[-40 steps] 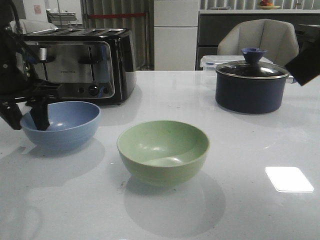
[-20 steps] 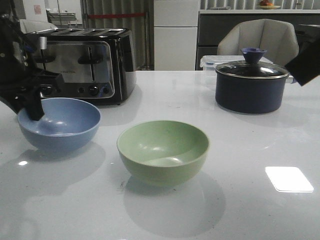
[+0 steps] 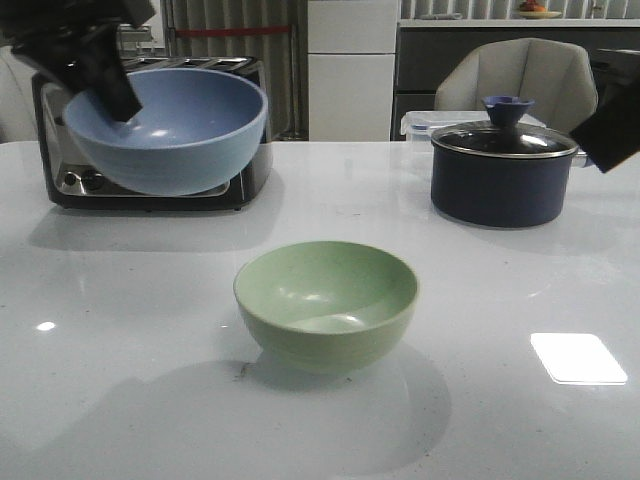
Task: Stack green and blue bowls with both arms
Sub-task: 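Carry the blue bowl over the green bowl and lower it inside, then open the left gripper and lift it away from the bowls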
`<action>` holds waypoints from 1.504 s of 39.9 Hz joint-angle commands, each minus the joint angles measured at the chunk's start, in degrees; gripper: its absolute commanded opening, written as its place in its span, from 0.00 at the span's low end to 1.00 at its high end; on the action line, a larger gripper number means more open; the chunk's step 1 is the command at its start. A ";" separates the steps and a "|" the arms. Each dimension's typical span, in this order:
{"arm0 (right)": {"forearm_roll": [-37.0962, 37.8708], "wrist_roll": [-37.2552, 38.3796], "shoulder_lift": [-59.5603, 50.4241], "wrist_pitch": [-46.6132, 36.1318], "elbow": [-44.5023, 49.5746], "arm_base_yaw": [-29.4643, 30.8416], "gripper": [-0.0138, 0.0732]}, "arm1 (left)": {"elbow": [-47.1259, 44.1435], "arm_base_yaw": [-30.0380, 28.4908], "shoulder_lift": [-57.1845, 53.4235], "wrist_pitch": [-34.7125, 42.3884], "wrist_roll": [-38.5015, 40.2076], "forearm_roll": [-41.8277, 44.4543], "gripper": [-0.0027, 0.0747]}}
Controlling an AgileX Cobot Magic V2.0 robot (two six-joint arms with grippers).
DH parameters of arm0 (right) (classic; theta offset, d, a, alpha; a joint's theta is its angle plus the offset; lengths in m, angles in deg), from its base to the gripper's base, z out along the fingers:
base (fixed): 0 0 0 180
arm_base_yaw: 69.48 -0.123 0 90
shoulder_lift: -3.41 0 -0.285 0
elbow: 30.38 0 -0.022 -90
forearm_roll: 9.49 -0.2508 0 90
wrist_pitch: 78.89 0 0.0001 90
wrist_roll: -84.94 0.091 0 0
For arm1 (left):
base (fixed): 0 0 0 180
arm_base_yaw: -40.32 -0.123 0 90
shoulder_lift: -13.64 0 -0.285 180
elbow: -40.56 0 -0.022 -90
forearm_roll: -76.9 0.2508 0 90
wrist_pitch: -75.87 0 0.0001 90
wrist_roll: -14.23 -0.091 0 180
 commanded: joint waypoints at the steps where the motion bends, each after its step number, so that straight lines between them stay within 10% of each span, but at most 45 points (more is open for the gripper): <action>1: -0.13 -0.54 -0.72 -2.78 -1.48 0.08 0.61 | 3.81 3.78 -2.81 1.89 -0.28 -1.69 0.16; 19: -0.13 -0.54 -0.72 -2.73 -1.48 0.08 0.61 | 7.32 13.69 7.17 2.70 -0.28 -3.85 0.16; 43: -0.13 -0.54 -0.72 -2.73 -1.48 0.08 0.61 | 8.54 12.96 16.26 2.06 -0.28 -3.84 0.18; 54: -0.13 -0.54 -0.72 -2.73 -1.48 0.08 0.61 | 8.54 12.96 16.17 1.92 -0.28 -3.84 0.58; 60: -0.13 -0.54 -0.72 -2.73 -1.48 0.08 0.61 | 8.54 12.96 13.96 1.67 -0.28 -2.68 0.63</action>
